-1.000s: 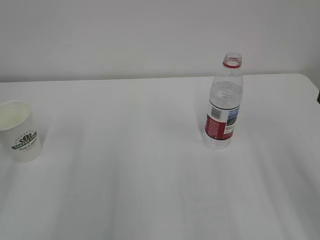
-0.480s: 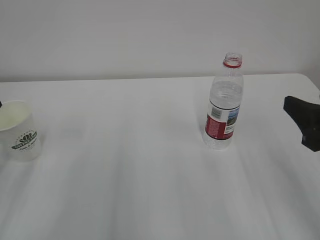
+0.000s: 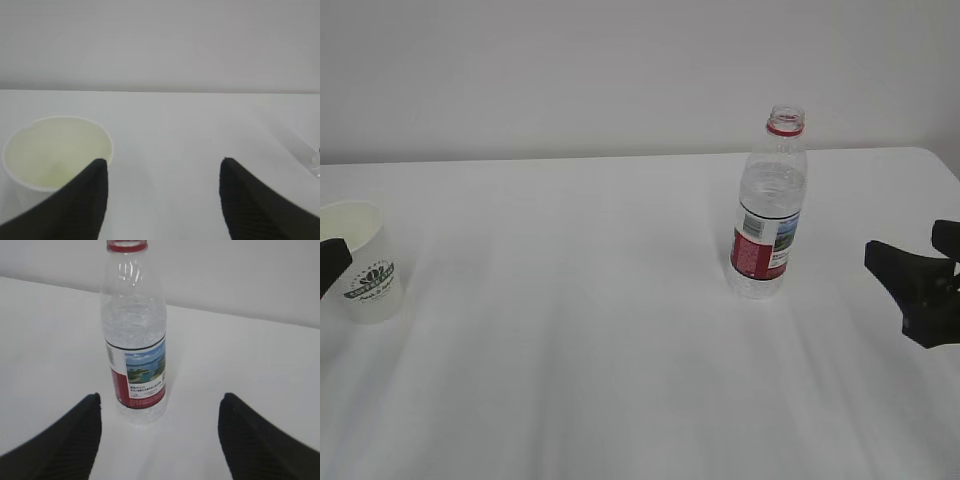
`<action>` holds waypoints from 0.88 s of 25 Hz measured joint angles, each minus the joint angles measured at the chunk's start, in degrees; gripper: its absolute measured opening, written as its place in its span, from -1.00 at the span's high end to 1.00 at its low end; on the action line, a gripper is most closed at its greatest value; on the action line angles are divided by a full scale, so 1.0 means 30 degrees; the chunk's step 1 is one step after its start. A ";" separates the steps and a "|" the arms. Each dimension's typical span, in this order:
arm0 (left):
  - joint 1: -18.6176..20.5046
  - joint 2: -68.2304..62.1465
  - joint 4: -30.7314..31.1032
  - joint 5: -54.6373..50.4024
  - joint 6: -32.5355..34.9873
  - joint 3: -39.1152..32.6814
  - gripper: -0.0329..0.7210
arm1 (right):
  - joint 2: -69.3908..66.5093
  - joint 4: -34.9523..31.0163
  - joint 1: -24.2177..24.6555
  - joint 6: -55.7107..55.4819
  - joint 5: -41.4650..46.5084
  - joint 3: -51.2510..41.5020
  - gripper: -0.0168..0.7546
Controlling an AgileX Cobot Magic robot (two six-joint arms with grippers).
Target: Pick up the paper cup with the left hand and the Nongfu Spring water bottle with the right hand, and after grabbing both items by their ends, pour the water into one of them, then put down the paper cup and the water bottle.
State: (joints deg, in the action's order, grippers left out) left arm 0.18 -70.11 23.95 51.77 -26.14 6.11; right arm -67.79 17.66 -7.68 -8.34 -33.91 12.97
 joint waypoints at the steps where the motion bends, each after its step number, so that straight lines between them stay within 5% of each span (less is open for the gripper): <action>1: 0.0000 -0.0214 0.0000 0.0214 -0.0012 -0.0035 -0.42 | -0.0334 0.0041 0.0000 -0.0097 -0.0190 0.0000 -0.48; 14: 0.0000 -0.6258 0.1098 0.4417 0.0174 -0.0270 -0.40 | -0.7622 0.1224 0.0000 -0.0311 -0.8515 0.0067 -0.48; 22: 0.0000 -0.6879 0.1084 0.4487 0.1788 -0.0262 -0.40 | -1.0578 0.0917 0.0000 0.0496 -1.0289 0.0199 -0.48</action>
State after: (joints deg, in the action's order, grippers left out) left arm 0.18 -90.74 27.21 65.24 -20.77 5.32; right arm -99.53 20.41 -7.68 -6.85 -64.77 13.57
